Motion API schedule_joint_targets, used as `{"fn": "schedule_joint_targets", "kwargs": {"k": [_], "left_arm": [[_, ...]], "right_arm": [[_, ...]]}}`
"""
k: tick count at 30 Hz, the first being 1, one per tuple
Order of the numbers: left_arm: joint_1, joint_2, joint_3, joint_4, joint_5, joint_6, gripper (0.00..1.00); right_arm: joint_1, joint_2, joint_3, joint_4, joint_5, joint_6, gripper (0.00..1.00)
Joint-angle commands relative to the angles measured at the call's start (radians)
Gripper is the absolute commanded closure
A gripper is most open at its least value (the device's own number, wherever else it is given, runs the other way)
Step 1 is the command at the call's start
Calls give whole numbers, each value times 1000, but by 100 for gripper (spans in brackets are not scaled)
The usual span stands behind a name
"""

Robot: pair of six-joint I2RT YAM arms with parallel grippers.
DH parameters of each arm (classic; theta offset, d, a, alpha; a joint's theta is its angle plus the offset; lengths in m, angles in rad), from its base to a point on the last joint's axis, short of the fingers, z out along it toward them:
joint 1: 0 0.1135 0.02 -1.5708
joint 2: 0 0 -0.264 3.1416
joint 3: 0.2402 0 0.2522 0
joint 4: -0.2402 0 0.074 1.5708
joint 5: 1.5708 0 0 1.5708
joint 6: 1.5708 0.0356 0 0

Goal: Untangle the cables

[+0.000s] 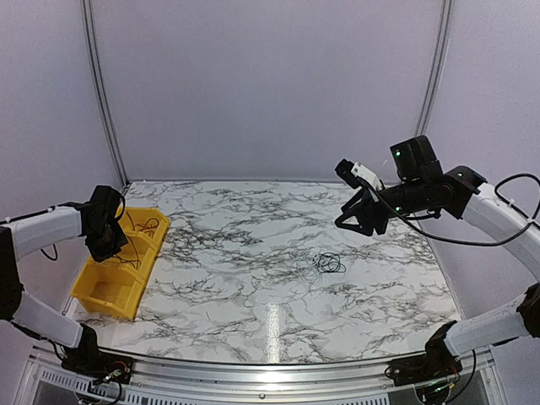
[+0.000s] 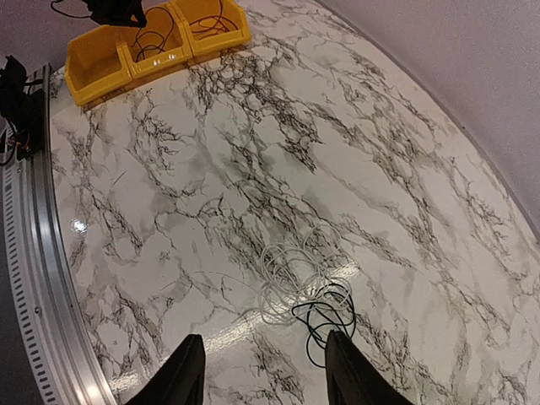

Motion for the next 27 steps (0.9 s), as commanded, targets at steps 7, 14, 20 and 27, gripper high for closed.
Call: {"fn": "schedule_joint_targets", "kwargs": {"k": [7, 14, 20, 27], "left_arm": [[3, 19, 59, -98, 45, -14, 100], [3, -77, 124, -211, 40, -14, 65], [5, -115, 244, -350, -38, 27, 49], [-6, -83, 388, -300, 56, 91, 49]], "right_arm": [[8, -47, -12, 4, 29, -21, 51], [7, -36, 3, -6, 33, -21, 51], [5, -11, 29, -8, 35, -15, 51], [-107, 30, 45, 8, -29, -28, 49]]}}
